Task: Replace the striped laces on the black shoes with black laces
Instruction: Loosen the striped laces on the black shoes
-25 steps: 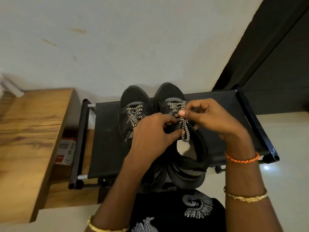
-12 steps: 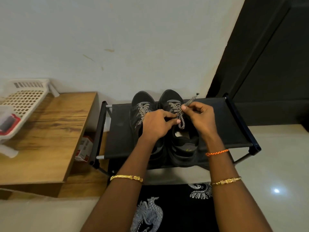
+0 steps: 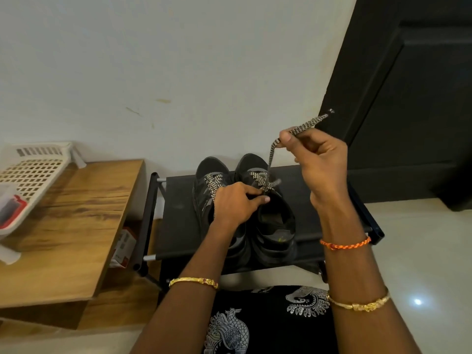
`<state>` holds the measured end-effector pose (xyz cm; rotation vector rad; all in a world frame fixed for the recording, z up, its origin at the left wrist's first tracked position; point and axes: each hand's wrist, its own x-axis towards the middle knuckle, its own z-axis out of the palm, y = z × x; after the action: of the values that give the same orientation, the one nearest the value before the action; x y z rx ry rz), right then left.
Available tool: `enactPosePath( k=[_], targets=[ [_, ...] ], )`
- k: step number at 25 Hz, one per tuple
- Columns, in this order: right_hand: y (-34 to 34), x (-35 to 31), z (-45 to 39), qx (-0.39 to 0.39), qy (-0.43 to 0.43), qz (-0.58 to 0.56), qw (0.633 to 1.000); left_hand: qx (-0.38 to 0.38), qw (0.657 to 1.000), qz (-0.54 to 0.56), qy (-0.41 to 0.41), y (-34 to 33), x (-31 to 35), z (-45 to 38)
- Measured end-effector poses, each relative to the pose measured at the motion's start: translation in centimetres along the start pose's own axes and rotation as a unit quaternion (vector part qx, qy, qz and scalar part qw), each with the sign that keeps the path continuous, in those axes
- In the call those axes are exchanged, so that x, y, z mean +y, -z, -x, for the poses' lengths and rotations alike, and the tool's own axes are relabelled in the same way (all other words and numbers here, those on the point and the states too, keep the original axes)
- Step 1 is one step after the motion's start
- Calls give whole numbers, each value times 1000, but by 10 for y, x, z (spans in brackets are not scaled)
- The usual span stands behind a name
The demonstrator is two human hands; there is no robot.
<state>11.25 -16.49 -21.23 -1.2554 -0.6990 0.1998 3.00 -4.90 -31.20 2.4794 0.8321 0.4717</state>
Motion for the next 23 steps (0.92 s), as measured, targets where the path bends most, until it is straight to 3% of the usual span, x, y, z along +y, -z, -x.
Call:
enactPosePath(
  k=[5, 7, 9, 11, 19, 23],
  targets=[
    [-7, 14, 8, -53, -103, -42, 992, 9, 1000, 5, -13, -1, -1, 3],
    [1, 37, 9, -81, -138, 54, 986, 29, 999, 4, -25, -1, -1, 6],
    [11, 58, 12, -65, -147, 227, 960, 47, 998, -8, -36, -2, 1, 11],
    [15, 75, 23, -64, -160, 291, 941, 46, 997, -34, -47, -3, 4, 15],
    [20, 95, 15, -101, -109, 371, 916, 17, 999, 38, -29, 3, 1, 3],
    [26, 101, 13, -69, -154, 272, 947, 16, 998, 50, -22, 1, 0, 0]
  ],
)
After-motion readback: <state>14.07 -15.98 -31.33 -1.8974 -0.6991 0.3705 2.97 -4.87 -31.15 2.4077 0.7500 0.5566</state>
